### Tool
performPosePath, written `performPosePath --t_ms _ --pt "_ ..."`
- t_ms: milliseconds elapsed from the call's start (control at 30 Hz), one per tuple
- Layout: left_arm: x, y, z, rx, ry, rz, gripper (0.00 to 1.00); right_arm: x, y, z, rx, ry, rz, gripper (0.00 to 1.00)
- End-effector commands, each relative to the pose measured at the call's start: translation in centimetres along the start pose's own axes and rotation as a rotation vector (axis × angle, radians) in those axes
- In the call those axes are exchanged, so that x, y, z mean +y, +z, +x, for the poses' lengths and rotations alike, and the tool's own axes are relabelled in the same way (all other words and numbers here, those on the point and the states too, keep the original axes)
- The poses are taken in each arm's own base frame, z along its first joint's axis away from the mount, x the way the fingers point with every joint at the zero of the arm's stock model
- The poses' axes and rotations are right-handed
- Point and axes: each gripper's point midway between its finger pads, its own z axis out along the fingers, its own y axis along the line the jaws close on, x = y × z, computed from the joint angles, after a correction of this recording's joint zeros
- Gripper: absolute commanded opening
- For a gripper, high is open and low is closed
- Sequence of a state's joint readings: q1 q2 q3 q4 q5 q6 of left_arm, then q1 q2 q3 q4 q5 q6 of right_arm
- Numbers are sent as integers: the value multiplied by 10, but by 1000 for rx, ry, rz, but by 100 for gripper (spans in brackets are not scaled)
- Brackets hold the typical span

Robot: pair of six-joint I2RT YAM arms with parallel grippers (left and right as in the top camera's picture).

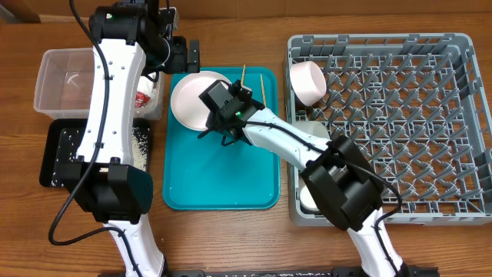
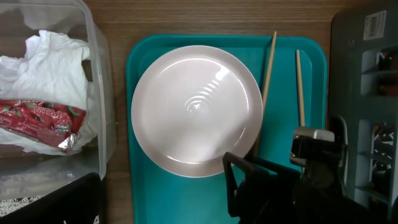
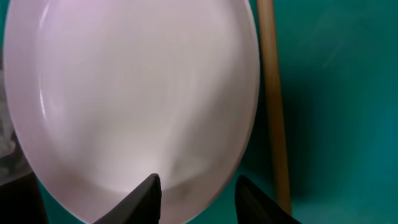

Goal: Sort waste into correct bins and load items into the dishwasher
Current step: 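Grasp the pink plate edge with the right gripper and lift it, then carry the pink plate into the rack and stand it upright with the right gripper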

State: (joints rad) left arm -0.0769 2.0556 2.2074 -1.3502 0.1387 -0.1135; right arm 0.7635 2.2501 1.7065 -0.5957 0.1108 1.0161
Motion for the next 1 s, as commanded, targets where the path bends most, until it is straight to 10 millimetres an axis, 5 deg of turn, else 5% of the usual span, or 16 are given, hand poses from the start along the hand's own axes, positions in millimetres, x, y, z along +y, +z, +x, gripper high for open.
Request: performPosePath --t_ms 0,167,300,433,500,667,867,967 --pt "-4 -8 -5 -25 -1 12 100 -12 15 9 29 30 33 40" --pt "-4 -8 -5 -25 -1 12 100 -24 26 15 65 67 65 28" --pt "-4 -8 -5 -25 -1 12 100 -28 26 10 64 76 74 4" --pt "-4 -8 -5 -25 -1 12 100 -30 12 -10 58 91 57 4" --pt "-4 -8 -5 -25 -1 12 100 -20 -5 -25 28 12 13 4" --pt "-4 -8 -5 -25 -1 12 100 10 -94 -69 -114 -186 -104 4" --pt "-4 -8 -5 -25 -1 12 100 -16 -176 -97 -279 -178 7 4" --pt "-4 -8 -5 -25 -1 12 100 -32 -185 -99 -296 -181 76 4"
